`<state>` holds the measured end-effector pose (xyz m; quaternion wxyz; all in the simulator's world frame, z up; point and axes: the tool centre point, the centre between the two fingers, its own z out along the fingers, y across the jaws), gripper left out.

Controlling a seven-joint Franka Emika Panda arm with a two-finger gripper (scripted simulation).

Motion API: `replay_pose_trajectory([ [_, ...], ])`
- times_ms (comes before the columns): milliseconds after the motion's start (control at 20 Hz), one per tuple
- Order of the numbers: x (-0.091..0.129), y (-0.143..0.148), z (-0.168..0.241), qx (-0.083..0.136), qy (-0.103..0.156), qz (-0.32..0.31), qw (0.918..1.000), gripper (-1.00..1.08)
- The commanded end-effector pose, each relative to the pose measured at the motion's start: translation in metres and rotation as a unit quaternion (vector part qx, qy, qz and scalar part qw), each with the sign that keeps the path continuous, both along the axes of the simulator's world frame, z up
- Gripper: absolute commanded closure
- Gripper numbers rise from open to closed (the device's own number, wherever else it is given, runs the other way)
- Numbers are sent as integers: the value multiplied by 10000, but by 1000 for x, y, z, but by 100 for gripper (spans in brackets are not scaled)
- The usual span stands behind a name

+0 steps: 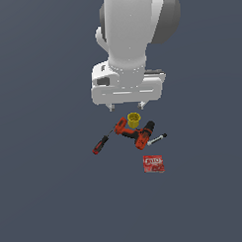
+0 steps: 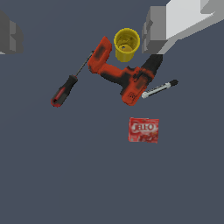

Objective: Pick up a designated object from a clutter of objects.

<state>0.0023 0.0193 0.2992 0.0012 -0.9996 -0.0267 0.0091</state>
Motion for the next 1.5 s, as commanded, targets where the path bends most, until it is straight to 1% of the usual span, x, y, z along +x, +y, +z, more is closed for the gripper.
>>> replay_pose_trajectory([
  [0,0,0,0,0,0,0,10000,-92],
  [150,0,5,-1,-1,-2,35,10000,-92],
  [450,-2,30,-4,-7,-16,211,9998,-92],
  [850,0,33,-7,-14,-17,314,9995,-92],
  [1200,9,37,-19,-47,-16,788,9969,-92],
  [1450,20,42,-34,-79,-13,1349,9908,-92],
])
